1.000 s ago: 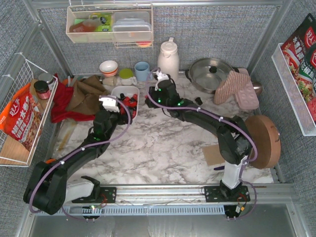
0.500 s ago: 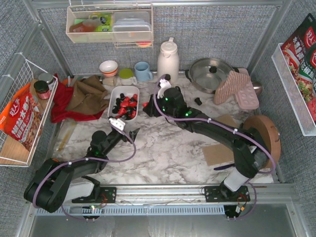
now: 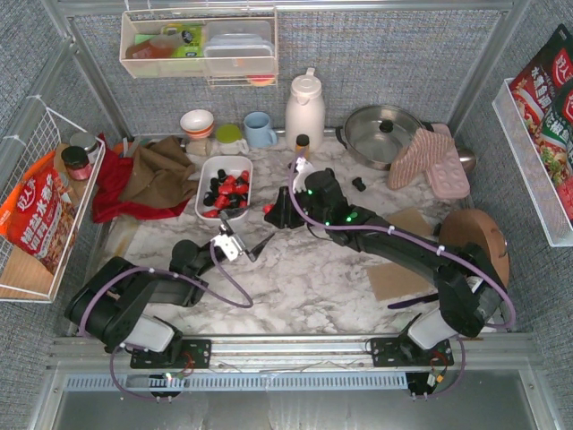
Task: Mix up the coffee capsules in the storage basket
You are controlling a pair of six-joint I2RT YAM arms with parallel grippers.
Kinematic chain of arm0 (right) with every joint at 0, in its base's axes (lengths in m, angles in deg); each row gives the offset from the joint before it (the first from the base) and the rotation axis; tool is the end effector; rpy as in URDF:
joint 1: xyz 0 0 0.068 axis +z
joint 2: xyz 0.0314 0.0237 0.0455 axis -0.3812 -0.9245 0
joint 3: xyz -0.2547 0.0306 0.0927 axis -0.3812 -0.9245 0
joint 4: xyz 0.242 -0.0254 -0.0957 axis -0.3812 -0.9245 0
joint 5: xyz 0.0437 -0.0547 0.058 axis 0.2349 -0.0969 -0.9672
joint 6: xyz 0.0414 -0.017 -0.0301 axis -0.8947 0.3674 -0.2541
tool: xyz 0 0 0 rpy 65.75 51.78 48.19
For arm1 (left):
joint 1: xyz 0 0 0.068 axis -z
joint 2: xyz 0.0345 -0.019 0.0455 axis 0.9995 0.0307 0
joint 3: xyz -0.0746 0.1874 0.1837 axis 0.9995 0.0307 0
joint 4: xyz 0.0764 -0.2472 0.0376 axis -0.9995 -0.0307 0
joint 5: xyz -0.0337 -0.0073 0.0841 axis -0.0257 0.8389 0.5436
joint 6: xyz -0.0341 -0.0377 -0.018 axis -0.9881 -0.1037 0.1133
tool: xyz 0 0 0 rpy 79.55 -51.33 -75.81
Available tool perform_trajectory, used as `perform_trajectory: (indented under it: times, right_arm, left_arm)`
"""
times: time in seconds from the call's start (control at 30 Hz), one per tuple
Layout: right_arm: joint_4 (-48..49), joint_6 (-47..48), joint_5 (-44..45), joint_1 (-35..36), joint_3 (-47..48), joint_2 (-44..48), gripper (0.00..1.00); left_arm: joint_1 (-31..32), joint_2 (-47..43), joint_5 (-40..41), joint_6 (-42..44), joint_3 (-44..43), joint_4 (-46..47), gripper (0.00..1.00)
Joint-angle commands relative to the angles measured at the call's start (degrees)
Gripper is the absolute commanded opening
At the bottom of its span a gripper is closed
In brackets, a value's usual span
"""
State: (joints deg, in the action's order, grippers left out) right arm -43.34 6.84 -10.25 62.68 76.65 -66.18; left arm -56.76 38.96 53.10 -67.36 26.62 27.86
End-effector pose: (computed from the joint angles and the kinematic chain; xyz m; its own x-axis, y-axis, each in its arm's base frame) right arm 0.2672 0.2347 0.2914 -0.5779 0.1328 -0.8052 -0.5561 0.6581 0.5076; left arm 0.1825 -0.1321 0.1987 0.5258 -0.0122 -0.8505 0.7228 0.5335 0.4392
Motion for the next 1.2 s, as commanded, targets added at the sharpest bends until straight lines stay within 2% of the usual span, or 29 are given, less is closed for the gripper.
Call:
perform_trajectory:
  times: [0.0, 0.27, 0.47, 0.6, 0.67, 0.73, 0.87, 0.97, 1.03, 1.17]
  right_arm:
    - [0.45, -1.31, -2.05, 0.29, -0.28, 0.08, 0.23]
    - [-0.07, -1.99, -4.25, 0.51, -0.06, -0.23, 0.25]
    - [-1.95, -1.74, -5.49, 0.51, 1.14, -0.54, 0.27]
    - [-2.29, -1.58, -5.29, 0.51, 1.26, -0.17, 0.29]
    - [-2.54, -1.26, -4.71, 0.52, 1.33, 0.06, 0.32]
    - [-3.03, -0.24, -3.53, 0.36, 1.46, 0.44, 0.41]
    - [-3.57, 2.55, 1.18, -1.33, 1.84, 2.26, 0.60]
    - [-4.01, 4.55, 7.78, -3.95, 2.26, 3.46, 0.67]
    - [-5.39, 5.98, 12.01, -6.59, 3.00, 3.21, 0.69]
    - [-9.69, 11.04, 23.22, -13.04, 6.33, -0.98, 0.69]
  left_arm:
    - [1.00, 1.06, -1.37, 2.27, -1.56, 3.74, 0.99]
    - [1.74, 3.23, 0.30, 3.34, -3.19, 3.37, 0.98]
    - [1.87, 3.79, -0.52, 3.41, -4.31, 1.99, 0.66]
    - [1.86, 3.64, -1.90, 3.49, -4.75, 0.39, 0.54]
    - [1.85, 3.47, -1.78, 3.37, -4.78, -0.08, 0.45]
    - [1.85, 3.40, 0.19, 3.03, -4.65, -0.14, 0.40]
    - [1.89, 3.18, 8.85, 1.51, -5.75, -3.87, 0.37]
    - [1.59, 3.25, 15.80, -0.57, -7.57, -8.66, 0.37]
    - [0.79, 3.46, 19.32, -2.82, -8.92, -11.41, 0.39]
    - [-3.03, 3.74, 27.09, -12.50, -13.48, -20.91, 0.40]
